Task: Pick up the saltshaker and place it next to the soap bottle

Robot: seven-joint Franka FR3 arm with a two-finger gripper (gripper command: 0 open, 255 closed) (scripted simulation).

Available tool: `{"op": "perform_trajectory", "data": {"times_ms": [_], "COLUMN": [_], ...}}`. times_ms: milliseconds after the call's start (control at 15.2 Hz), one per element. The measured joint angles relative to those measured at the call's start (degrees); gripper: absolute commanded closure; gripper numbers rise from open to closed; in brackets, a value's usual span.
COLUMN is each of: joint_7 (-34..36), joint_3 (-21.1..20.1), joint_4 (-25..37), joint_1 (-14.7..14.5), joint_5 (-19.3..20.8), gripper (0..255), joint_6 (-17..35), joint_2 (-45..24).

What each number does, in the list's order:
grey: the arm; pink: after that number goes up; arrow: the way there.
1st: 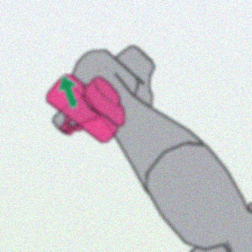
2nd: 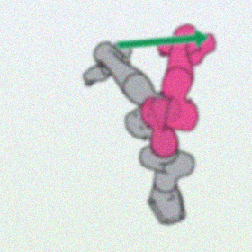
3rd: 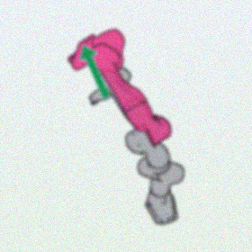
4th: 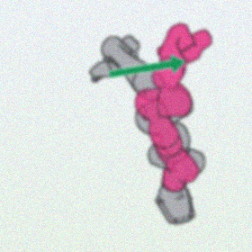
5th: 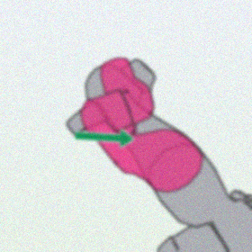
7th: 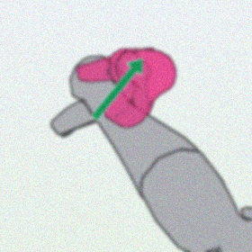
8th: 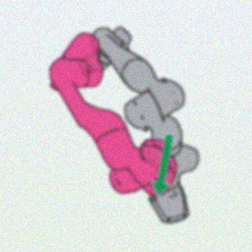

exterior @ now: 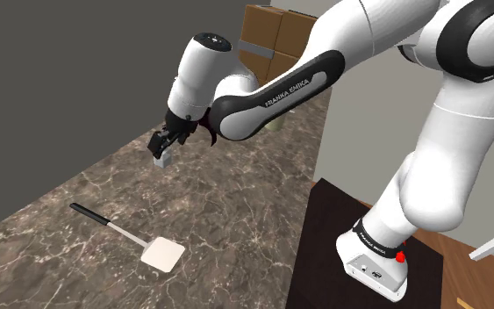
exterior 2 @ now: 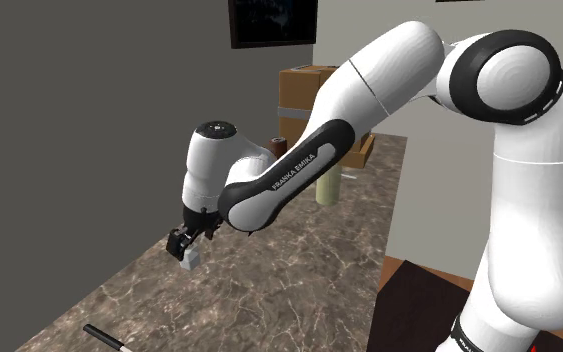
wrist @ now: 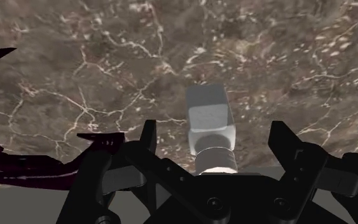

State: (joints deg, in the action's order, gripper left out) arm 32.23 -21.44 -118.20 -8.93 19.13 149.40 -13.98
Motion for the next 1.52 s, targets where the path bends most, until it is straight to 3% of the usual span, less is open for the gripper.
{"op": "perform_trajectory", "data": {"times_ms": [396, 792, 858, 1518], "joint_7": [2.25, 2.58, 2.58, 2.59], "joint_3": [1.65, 1.86, 1.86, 1.86], "joint_4": [1.80, 1.88, 1.88, 1.92], "joint_1": [-1.24, -1.44, -1.44, -1.45], "joint_5": [3.33, 3.74, 3.74, 3.75], "gripper": [0, 0, 255, 255], "joint_6": [2.45, 2.82, 2.82, 2.83], "joint_2": [-4.58, -5.05, -5.05, -5.05]}}
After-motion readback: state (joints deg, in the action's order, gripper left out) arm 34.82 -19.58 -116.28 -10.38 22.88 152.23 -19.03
